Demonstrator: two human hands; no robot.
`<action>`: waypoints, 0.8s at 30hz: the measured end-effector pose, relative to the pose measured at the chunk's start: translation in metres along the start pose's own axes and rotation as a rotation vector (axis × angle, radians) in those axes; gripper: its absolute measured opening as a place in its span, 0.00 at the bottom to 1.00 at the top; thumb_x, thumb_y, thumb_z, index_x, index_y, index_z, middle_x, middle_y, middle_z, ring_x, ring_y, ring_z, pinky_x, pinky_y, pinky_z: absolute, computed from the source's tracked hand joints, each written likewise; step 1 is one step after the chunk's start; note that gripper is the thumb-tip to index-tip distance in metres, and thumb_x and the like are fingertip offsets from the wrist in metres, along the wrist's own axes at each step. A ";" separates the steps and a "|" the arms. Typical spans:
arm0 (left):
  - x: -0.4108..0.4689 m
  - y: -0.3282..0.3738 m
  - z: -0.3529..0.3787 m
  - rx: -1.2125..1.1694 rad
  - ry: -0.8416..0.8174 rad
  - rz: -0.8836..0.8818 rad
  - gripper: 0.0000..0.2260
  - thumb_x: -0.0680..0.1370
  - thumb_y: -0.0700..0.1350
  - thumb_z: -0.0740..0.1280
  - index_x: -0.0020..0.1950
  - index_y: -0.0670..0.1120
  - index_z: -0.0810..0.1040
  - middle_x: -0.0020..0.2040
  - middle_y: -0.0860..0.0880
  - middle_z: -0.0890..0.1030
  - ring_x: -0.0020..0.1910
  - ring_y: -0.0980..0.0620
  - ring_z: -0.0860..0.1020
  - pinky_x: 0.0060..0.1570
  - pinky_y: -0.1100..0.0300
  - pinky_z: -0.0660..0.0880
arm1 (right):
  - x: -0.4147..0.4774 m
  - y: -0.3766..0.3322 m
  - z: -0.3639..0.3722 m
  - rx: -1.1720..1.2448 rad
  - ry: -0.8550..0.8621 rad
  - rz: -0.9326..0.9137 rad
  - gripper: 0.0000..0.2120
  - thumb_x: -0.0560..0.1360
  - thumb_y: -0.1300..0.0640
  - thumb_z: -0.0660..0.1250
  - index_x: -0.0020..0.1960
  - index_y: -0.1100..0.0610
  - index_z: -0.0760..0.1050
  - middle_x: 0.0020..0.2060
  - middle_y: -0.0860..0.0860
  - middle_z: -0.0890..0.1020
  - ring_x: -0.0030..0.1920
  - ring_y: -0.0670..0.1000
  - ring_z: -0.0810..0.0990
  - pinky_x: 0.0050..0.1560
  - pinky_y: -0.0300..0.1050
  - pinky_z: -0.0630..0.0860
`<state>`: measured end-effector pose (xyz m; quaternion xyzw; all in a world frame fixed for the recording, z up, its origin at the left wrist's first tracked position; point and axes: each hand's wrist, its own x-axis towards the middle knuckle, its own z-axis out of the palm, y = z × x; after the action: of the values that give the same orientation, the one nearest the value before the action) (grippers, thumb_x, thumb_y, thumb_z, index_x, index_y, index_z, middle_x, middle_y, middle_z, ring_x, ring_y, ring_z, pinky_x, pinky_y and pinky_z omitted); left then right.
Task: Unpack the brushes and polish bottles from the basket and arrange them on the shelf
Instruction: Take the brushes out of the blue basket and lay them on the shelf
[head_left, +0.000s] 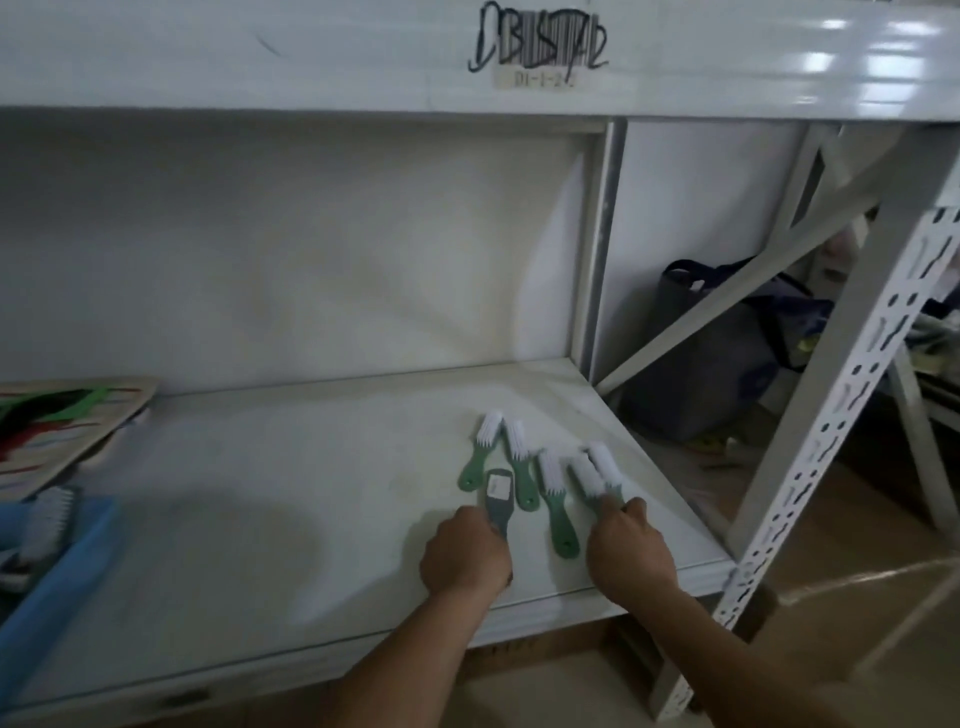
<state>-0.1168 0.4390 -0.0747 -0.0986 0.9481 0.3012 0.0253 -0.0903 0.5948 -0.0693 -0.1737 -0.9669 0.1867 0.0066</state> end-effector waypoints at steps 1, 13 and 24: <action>0.006 0.003 -0.001 0.077 0.019 0.027 0.12 0.81 0.49 0.59 0.55 0.47 0.80 0.54 0.45 0.83 0.52 0.44 0.82 0.47 0.55 0.77 | 0.004 -0.002 0.001 -0.029 -0.010 -0.017 0.19 0.79 0.59 0.58 0.69 0.57 0.63 0.62 0.59 0.69 0.56 0.61 0.79 0.56 0.55 0.76; 0.006 -0.012 -0.016 0.533 0.093 0.366 0.09 0.62 0.36 0.81 0.38 0.41 0.84 0.29 0.44 0.82 0.23 0.48 0.80 0.21 0.59 0.75 | 0.009 -0.007 0.010 -0.134 0.028 -0.093 0.17 0.75 0.61 0.61 0.64 0.56 0.72 0.59 0.57 0.75 0.57 0.58 0.77 0.59 0.52 0.76; -0.023 -0.027 -0.044 0.063 0.138 0.415 0.14 0.80 0.43 0.59 0.64 0.47 0.76 0.57 0.44 0.81 0.51 0.41 0.81 0.51 0.49 0.77 | -0.017 -0.056 0.003 -0.089 0.169 -0.250 0.18 0.75 0.59 0.66 0.65 0.55 0.74 0.63 0.56 0.76 0.61 0.54 0.75 0.60 0.49 0.75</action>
<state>-0.0880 0.3965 -0.0515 0.0789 0.9566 0.2626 -0.0990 -0.0930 0.5393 -0.0507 -0.0673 -0.9843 0.1262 0.1036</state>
